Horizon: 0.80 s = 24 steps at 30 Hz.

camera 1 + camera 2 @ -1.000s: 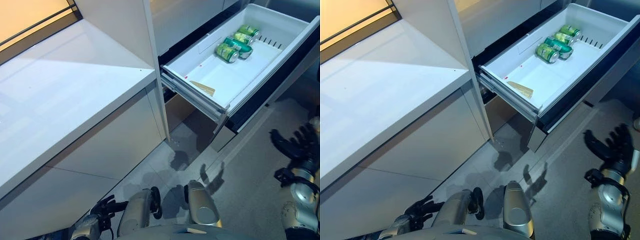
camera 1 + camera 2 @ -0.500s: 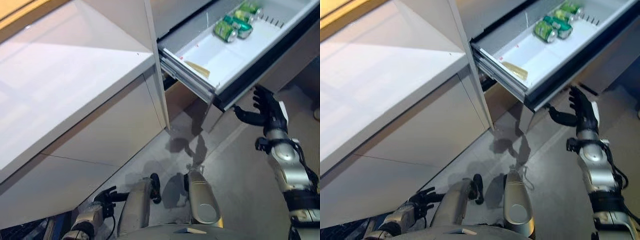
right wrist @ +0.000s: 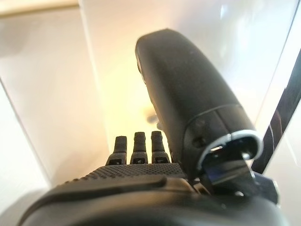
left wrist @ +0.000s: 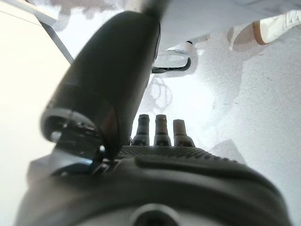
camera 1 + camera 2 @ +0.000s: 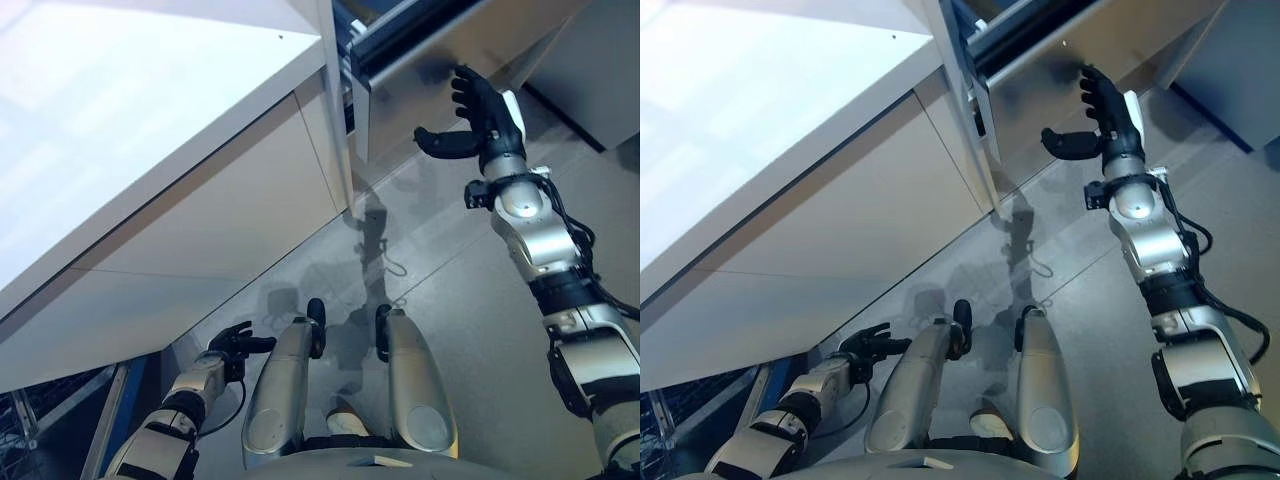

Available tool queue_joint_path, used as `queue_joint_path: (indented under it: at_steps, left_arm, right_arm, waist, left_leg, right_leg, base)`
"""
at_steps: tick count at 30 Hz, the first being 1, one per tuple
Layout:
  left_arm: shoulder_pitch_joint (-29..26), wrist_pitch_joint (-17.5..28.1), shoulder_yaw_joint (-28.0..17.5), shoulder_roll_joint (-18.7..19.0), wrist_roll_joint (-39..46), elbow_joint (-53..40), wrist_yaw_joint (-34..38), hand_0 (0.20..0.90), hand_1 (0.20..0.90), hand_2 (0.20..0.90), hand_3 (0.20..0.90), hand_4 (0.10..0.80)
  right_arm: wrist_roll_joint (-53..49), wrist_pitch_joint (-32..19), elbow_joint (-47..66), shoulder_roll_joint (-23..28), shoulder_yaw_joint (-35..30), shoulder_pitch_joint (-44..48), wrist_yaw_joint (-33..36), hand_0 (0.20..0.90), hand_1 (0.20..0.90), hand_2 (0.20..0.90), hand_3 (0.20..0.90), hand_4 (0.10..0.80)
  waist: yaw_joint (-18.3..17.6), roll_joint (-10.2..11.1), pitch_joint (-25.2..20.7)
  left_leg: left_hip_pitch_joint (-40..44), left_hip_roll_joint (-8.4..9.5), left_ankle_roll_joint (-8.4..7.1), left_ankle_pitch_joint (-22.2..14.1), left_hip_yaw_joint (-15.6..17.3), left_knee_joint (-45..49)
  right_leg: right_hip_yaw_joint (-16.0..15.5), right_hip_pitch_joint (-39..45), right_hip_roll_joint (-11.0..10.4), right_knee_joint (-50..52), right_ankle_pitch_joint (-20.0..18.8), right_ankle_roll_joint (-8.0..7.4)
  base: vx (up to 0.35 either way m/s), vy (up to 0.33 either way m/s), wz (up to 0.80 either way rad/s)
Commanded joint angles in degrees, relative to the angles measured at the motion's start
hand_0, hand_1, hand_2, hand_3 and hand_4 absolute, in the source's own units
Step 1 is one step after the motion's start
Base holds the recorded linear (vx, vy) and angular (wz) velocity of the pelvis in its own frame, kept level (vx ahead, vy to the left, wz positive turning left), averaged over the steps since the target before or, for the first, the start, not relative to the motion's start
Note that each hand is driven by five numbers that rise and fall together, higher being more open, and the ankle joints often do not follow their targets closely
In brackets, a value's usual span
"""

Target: Put drinks into fridge and close the fridge

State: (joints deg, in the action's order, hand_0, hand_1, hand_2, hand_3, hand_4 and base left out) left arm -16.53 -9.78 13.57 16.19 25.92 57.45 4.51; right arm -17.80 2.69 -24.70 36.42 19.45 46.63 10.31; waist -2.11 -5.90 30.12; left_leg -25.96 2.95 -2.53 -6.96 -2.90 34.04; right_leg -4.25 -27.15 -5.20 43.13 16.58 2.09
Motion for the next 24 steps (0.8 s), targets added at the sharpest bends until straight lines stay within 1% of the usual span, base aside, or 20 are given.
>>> queue_joint_path:
  at_steps: [1, 8, 10, 12, 16, 17, 18, 19, 22, 23, 24]
  left_arm:
    - [0.6, 1.2, 2.6, 1.5, 1.5, -3.5, 1.3, 0.900, 0.900, 0.900, 0.900, 0.800]
    - [-1.3, 1.6, 4.3, 0.9, 1.1, -4.0, 3.3, 0.900, 0.900, 0.900, 0.900, 0.800]
    - [-1.9, 1.5, 4.8, 0.9, -0.1, -3.8, 4.4, 0.900, 0.900, 0.900, 0.900, 0.800]
    - [-1.9, 1.5, 4.7, 1.1, -0.3, -3.4, 4.5, 0.900, 0.900, 0.900, 0.900, 0.800]
    - [-1.4, 0.9, 3.7, 1.3, 0.9, -3.0, 3.7, 0.900, 0.900, 0.900, 0.900, 0.800]
    - [-0.4, 1.4, 3.0, 1.4, 0.6, -3.0, 3.6, 0.900, 0.900, 0.900, 0.900, 0.800]
    - [0.0, 1.3, 2.7, 1.4, 0.8, -3.1, 3.8, 0.900, 0.900, 0.900, 0.900, 0.800]
    - [0.9, 1.1, 2.2, 1.5, 1.4, -3.1, 3.9, 0.900, 0.900, 0.900, 0.900, 0.800]
    - [3.4, 0.6, 0.8, 1.7, 1.8, -3.5, 3.8, 0.900, 0.900, 0.900, 0.900, 0.800]
    - [5.9, -0.1, -0.6, 1.8, 1.0, -3.8, 3.6, 0.900, 0.900, 0.900, 0.900, 0.800]
    - [7.7, 0.2, -1.3, 1.7, 0.6, -4.1, 3.6, 0.900, 0.900, 0.900, 0.900, 0.800]
  right_arm:
    - [1.0, -4.8, 3.2, -6.2, 5.2, 12.3, -1.4, 0.900, 0.900, 0.900, 0.900, 0.800]
    - [0.3, -7.2, 0.7, -8.6, 6.4, 16.2, 2.0, 0.900, 0.900, 0.900, 0.900, 0.800]
    - [0.9, -8.8, 0.3, -8.8, 6.2, 17.1, 4.2, 0.900, 0.900, 0.900, 0.900, 0.800]
    - [1.3, -10.2, 0.8, -8.4, 5.1, 16.7, 6.5, 0.900, 0.900, 0.900, 0.900, 0.800]
    - [1.2, -10.6, 2.3, -7.1, 2.7, 14.2, 9.5, 0.900, 0.900, 0.900, 0.900, 0.800]
    - [0.6, -11.3, 3.4, -6.5, 0.9, 10.4, 9.8, 0.900, 0.900, 0.900, 0.900, 0.800]
    - [0.6, -11.3, 3.8, -6.4, 0.1, 8.2, 10.4, 0.900, 0.900, 0.900, 0.900, 0.800]
    - [0.3, -10.9, 4.4, -6.3, -1.0, 3.8, 10.1, 0.900, 0.900, 0.900, 0.900, 0.800]
    - [-3.8, -10.5, 5.7, -6.4, -3.3, -7.0, 7.2, 0.900, 0.900, 0.900, 0.900, 0.800]
    - [-4.2, -11.1, 6.2, -7.7, -5.6, -16.5, 4.8, 0.900, 0.900, 0.900, 0.900, 0.800]
    - [-2.8, -12.0, 5.5, -8.3, -7.1, -22.5, 2.7, 0.900, 0.900, 0.900, 0.900, 0.800]
  waist:
    - [4.2, 1.6, -0.3]
    - [4.9, 1.2, -0.3]
    - [5.1, 1.3, -0.3]
    - [4.9, 1.5, -0.3]
    - [4.3, 2.1, -0.3]
    - [3.9, 2.7, -1.1]
    - [3.7, 3.0, -1.8]
    - [3.3, 3.6, -2.6]
    - [2.4, 4.8, -5.0]
    - [1.7, 5.7, -7.5]
    - [1.3, 6.1, -9.1]
  left_leg:
    - [-0.2, 3.81, 5.87, -2.9, 3.6, 0.4]
    - [-1.0, 3.84, 6.04, -2.2, 3.9, -1.2]
    - [-0.3, 3.86, 6.04, -2.3, 4.0, -1.5]
    - [0.8, 3.80, 6.05, -2.5, 4.0, -1.9]
    - [4.1, 3.30, 6.06, -2.6, 4.2, -3.9]
    - [6.3, 2.85, 5.92, -2.3, 4.0, -6.0]
    - [7.2, 2.64, 5.82, -1.8, 3.9, -7.3]
    - [9.1, 2.41, 5.67, -1.8, 3.6, -8.9]
    - [12.8, 1.91, 5.23, -0.6, 3.4, -13.1]
    - [15.5, 1.59, 4.88, 0.3, 3.5, -16.3]
    - [17.4, 1.44, 4.72, 0.7, 3.6, -18.3]
  right_leg:
    - [0.2, -0.2, 0.7, -5.6, -7.0, -0.54]
    - [0.2, -1.5, 0.7, -6.6, -7.4, -0.74]
    - [0.2, -0.7, 0.5, -7.3, -7.6, -0.79]
    - [0.2, 0.6, 0.4, -8.1, -7.7, -0.88]
    - [0.4, 3.8, 0.3, -10.6, -8.1, -1.11]
    - [0.4, 5.8, 0.3, -12.9, -8.6, -1.34]
    - [0.4, 6.7, 0.3, -14.4, -9.2, -1.48]
    - [0.5, 8.7, 0.3, -16.4, -9.4, -1.73]
    - [0.4, 12.9, 0.5, -21.6, -10.8, -2.31]
    - [0.3, 16.0, 0.9, -25.5, -11.8, -2.77]
    - [0.2, 18.2, 1.1, -27.9, -12.3, -3.12]
  base:
    - [-0.058, 0.027, 0.07]
    - [-0.035, 0.018, 0.08]
    - [-0.002, 0.020, 0.05]
    - [0.006, 0.017, 0.01]
    - [0.007, 0.034, 0.02]
    - [0.033, 0.029, 0.01]
    - [0.062, 0.026, 0.02]
    - [0.061, 0.014, 0.02]
    - [0.087, -0.002, 0.01]
    - [0.161, -0.013, -0.05]
    - [0.180, -0.012, -0.14]
